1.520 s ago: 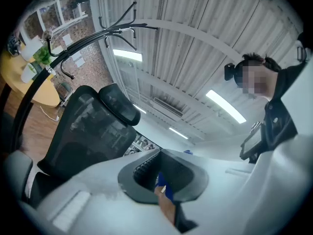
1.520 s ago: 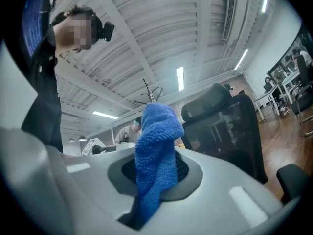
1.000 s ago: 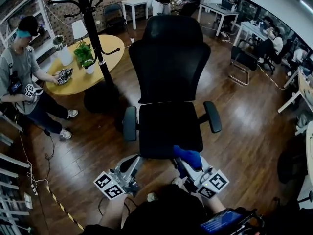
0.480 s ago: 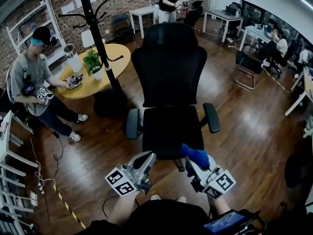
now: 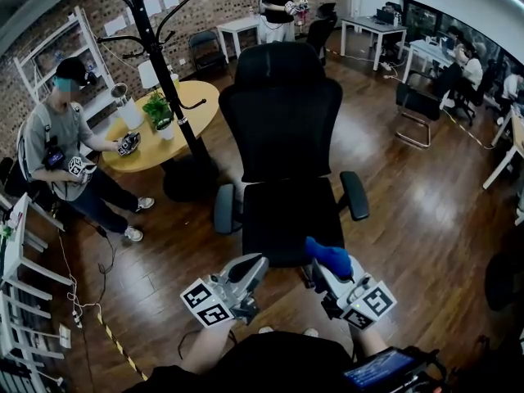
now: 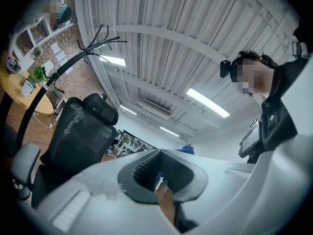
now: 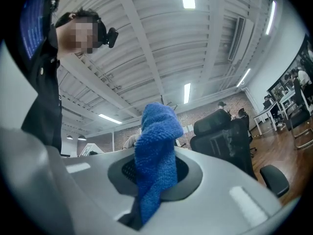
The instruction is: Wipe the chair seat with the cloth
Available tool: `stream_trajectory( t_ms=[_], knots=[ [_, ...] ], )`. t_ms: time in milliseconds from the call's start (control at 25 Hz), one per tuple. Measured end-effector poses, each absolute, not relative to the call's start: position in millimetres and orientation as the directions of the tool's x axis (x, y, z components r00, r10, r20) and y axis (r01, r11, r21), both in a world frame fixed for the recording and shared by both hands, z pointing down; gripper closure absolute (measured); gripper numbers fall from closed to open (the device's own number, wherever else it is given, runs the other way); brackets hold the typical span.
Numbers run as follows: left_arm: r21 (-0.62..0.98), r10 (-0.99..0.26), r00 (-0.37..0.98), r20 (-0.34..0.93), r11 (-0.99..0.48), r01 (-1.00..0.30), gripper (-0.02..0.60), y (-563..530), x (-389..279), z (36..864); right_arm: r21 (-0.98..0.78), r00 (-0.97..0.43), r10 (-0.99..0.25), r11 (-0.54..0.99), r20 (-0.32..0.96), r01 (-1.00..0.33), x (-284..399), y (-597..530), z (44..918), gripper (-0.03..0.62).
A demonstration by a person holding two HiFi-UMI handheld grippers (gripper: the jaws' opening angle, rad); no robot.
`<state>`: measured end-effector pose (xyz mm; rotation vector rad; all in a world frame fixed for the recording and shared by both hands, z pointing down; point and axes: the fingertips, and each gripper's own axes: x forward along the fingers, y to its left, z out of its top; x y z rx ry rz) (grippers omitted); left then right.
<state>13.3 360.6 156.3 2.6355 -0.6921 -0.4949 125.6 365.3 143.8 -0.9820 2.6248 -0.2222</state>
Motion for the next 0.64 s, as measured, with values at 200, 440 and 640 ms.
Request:
stream_trajectory(
  t_ms=[200, 440, 640],
  knots=[
    [0.434, -0.517, 0.82, -0.246, -0.815, -0.384, 0.589, 363, 14, 158, -0.26, -0.72, -0.657, 0.752, -0.225, -0.606, 119, 366, 149, 0.556],
    [0.441, -0.511, 0.821, -0.254, -0.817, -0.372, 0.589, 364, 17, 159, -0.257, -0.735, -0.646, 0.76, -0.206, -0.597, 111, 368, 151, 0.556],
    [0.424, -0.503, 0.82, -0.273, -0.828, -0.367, 0.589, 354, 12, 150, -0.249, -0.735, -0.645, 0.762, -0.21, -0.597, 105, 357, 148, 0.556]
  ],
)
